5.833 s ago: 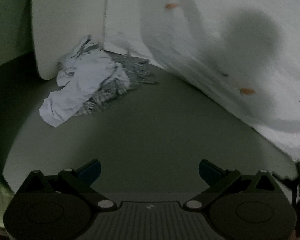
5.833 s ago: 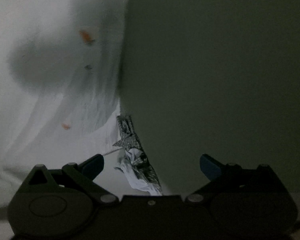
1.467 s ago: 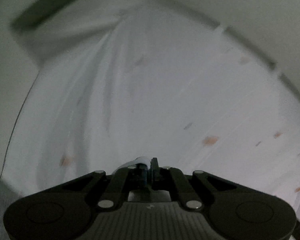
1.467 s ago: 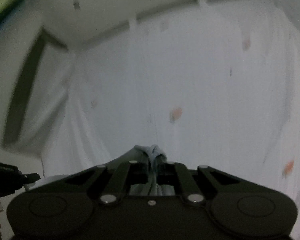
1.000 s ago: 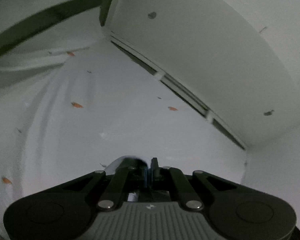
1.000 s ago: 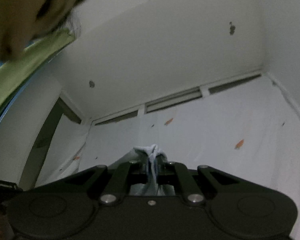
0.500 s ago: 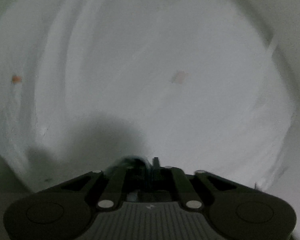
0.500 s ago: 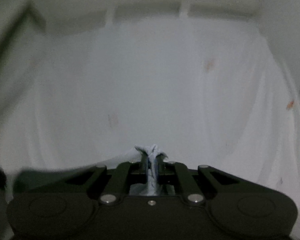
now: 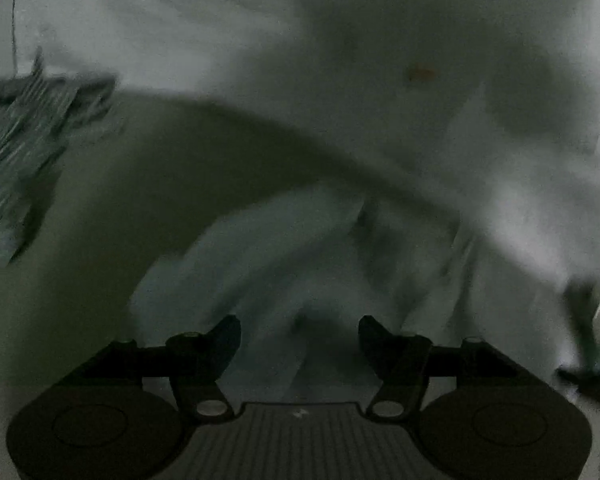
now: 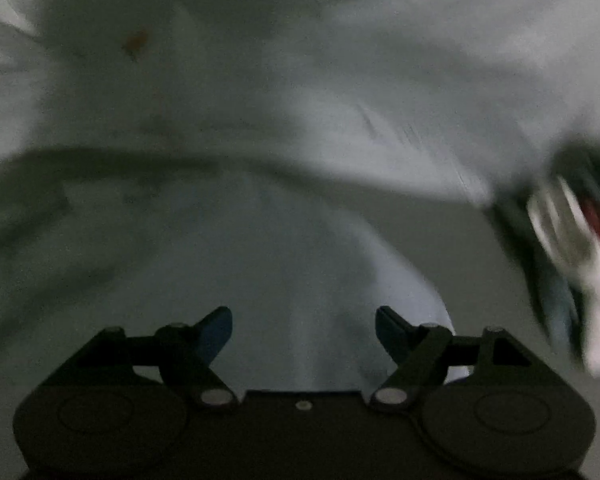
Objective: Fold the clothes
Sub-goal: 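Lower the T-shirt onto the table and open both grippers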
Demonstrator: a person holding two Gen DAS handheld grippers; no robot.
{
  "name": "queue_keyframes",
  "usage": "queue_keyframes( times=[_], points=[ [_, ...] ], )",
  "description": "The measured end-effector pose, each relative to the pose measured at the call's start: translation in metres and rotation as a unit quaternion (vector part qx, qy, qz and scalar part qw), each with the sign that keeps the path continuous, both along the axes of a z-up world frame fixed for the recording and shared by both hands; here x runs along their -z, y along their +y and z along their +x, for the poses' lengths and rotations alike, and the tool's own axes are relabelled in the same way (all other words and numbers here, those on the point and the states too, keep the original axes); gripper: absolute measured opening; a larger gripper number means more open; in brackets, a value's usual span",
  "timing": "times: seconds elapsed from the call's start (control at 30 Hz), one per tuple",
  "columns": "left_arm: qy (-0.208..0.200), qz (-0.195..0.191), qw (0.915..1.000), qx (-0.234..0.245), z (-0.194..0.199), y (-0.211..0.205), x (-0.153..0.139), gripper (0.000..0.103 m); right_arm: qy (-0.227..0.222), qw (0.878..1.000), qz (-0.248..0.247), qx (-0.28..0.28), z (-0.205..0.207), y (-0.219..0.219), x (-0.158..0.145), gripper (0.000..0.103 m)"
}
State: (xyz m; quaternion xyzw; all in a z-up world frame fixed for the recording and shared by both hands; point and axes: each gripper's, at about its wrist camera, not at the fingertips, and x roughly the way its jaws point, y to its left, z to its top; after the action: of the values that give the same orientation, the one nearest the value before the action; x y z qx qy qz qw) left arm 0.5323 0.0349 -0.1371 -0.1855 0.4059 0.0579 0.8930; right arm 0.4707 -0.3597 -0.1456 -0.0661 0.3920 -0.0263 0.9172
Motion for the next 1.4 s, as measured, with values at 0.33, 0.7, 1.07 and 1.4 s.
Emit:
queue_keyframes(
  times=[0.33,0.7,1.07,1.4],
  points=[
    [-0.021,0.035,0.9969,-0.067,-0.035,0.018,0.029,0.086,0.032,0.997,0.042,0.063,-0.040,-0.025,0.008,0.080],
    [-0.025,-0.020,0.9935,-0.110,0.006,0.060,0.056,0.000,0.036,0.994,0.067,0.074,-0.033,-0.034,0.021,0.080],
    [-0.086,0.118,0.9449,-0.293,0.079,0.171,-0.016,0.002,-0.002,0.999,0.030,0.037,0.013,-0.033,0.005,0.079],
    [-0.104,0.013,0.9935,0.044,0.136,0.047,-0.008,0.063,-0.025,0.998,0.049,-0.026,0.109,-0.013,0.023,0.071]
  ],
)
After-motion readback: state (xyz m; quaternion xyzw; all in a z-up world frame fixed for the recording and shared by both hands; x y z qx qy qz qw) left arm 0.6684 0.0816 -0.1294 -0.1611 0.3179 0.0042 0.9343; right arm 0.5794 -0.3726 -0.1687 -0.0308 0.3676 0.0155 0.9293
